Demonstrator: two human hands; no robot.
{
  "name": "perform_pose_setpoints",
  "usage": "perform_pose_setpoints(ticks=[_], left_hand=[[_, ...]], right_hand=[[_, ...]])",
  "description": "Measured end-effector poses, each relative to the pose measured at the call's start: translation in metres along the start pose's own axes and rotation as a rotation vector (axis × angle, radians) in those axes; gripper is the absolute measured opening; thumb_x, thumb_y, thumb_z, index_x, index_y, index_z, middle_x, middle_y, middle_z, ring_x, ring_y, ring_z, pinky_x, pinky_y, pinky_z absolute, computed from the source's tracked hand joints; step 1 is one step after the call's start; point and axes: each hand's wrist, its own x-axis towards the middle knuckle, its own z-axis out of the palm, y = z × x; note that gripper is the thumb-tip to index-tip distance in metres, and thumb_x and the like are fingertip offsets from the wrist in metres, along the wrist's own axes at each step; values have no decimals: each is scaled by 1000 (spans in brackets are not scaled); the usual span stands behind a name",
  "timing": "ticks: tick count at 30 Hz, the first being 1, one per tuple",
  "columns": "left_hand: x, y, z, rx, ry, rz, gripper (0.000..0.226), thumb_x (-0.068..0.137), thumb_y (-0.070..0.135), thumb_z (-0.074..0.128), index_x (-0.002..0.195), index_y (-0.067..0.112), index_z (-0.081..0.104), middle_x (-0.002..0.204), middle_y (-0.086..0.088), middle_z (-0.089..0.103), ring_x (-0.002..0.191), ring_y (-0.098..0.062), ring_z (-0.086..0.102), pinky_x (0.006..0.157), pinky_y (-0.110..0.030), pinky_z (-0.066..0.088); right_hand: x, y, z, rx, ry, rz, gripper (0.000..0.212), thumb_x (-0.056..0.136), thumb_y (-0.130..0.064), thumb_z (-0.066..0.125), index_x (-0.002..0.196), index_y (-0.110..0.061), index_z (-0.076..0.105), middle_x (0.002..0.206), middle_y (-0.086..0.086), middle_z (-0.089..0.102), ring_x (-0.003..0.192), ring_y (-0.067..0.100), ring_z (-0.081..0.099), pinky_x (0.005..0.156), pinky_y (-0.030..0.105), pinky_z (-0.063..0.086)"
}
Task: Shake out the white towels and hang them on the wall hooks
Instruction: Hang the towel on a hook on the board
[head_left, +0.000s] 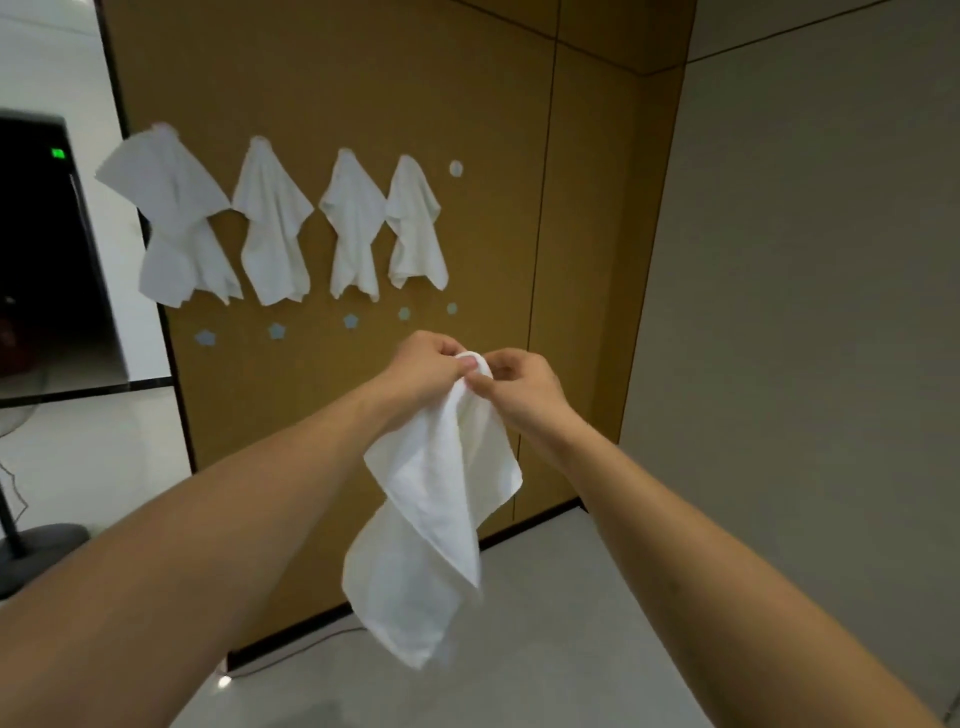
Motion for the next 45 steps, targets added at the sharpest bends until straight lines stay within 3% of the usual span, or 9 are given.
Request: perform_pose_setpoints(ticks=[3, 6, 10, 15, 22, 25, 32, 39, 45], left_hand=[[72, -30, -12, -7, 22, 15, 14, 91, 25, 64, 83, 20, 74, 87, 0, 72, 88, -16, 65, 66, -27, 46], [146, -50, -23, 7, 10, -5, 17, 92, 26, 63, 94, 13, 74, 97, -9, 71, 95, -25, 65, 75, -31, 48], [242, -61, -33, -1, 32, 14, 25, 90, 25, 66, 107, 7, 72, 109, -14, 69, 104, -28, 64, 76, -32, 45], [343, -73, -24, -5, 9, 57, 19, 90, 27, 66, 94, 10, 71, 103, -6, 69, 95, -22, 61, 72, -29, 43], [472, -81, -6, 107, 40, 140, 25, 89, 28, 66, 90, 3, 72, 95, -17, 69, 94, -28, 65, 79, -38, 50], [536, -77, -1, 167, 57, 194, 27, 88, 32, 67, 87, 5, 72, 94, -18, 69, 89, -29, 66, 77, -40, 51], [687, -46, 4, 263, 192, 290, 29, 88, 31, 67, 81, 3, 69, 78, -10, 65, 77, -26, 63, 71, -38, 51], [804, -45, -14, 381, 242, 304, 29, 82, 48, 72, 71, 21, 73, 73, 7, 70, 72, -7, 66, 62, -25, 49], [901, -54, -28, 459, 402, 457, 31, 84, 41, 72, 69, 14, 70, 70, 0, 63, 65, -10, 58, 60, -27, 41]], right_hand=[[77, 16, 20, -61, 70, -7, 13, 89, -33, 64, 95, -25, 73, 90, -10, 69, 85, 9, 65, 71, 29, 58], [152, 21, 35, -128, 92, 28, 19, 91, -27, 59, 78, -21, 72, 83, -5, 69, 79, 13, 64, 66, 30, 56], [242, 31, 45, -108, 109, 72, 22, 92, -32, 56, 80, -19, 70, 83, -1, 67, 78, 17, 64, 60, 28, 50], [343, 58, 44, -123, 150, 50, 33, 95, -27, 50, 71, -7, 61, 67, 5, 57, 61, 19, 53, 56, 28, 41], [477, 95, 14, -156, 102, -119, 43, 93, -29, 53, 52, -15, 48, 48, -6, 43, 44, 11, 41, 46, 22, 31], [541, 106, -7, -113, 37, -188, 48, 96, -39, 58, 56, -13, 59, 50, -7, 53, 45, 6, 50, 47, 21, 37], [707, 105, -57, -108, -46, -384, 37, 93, -32, 63, 85, 4, 69, 75, 7, 59, 68, 17, 55, 64, 31, 44], [849, 115, -68, -270, 52, -597, 24, 90, -34, 66, 72, -19, 72, 67, -5, 65, 55, -2, 54, 48, 10, 37], [964, 120, -48, -385, 200, -733, 29, 92, -37, 62, 76, -14, 71, 74, 0, 68, 70, 15, 62, 65, 32, 46]])
